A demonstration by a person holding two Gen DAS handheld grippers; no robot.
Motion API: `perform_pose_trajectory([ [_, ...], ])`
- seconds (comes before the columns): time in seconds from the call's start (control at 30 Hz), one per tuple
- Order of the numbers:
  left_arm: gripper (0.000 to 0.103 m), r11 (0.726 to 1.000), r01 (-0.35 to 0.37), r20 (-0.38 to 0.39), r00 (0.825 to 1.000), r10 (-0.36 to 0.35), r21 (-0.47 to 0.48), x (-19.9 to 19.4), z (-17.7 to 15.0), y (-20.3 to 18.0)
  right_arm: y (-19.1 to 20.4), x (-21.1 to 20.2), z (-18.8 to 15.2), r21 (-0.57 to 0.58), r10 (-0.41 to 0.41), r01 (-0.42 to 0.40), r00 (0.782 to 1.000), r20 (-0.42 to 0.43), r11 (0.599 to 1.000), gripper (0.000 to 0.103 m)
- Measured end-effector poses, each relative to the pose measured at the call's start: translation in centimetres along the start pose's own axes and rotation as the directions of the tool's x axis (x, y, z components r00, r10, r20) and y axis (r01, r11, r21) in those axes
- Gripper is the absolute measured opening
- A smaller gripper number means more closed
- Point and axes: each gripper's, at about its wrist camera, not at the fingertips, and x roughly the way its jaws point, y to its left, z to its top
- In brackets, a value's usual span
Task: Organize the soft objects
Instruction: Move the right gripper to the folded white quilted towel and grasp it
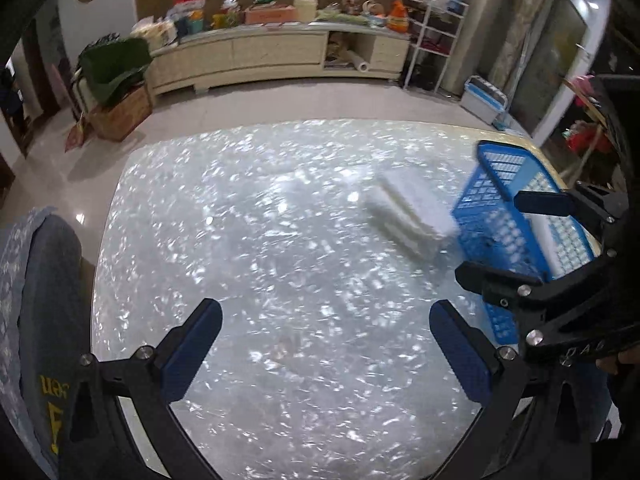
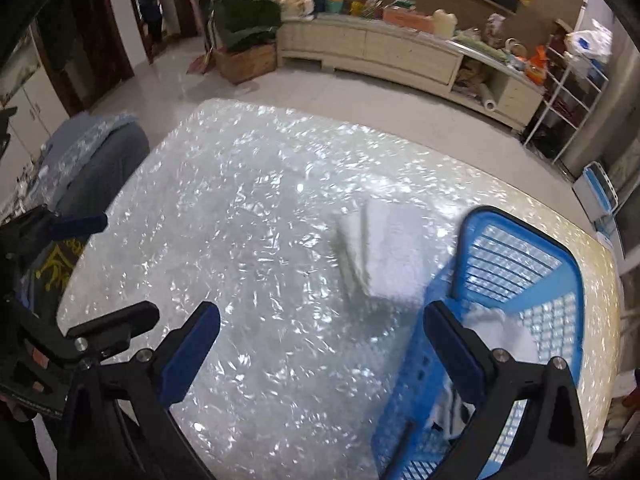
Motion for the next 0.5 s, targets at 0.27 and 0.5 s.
perform_pose_trajectory([
  [0.27,0.103,0.999,0.001,-0.05,0.999,-0.003,-0.04,3.6,0.5,3.6,1.8,5.3,2.0,-0.027,-0.002,0.0,0.996,-0.089,1.0,0.096],
  [0.5,0.103,0.999,-0.006,-0.084,0.996,0.002,-0.047,6.9,1.5,5.3,2.2,9.3,2.6,-0.018,-0.037,0.035,0.984,-0.173,0.999,0.096],
])
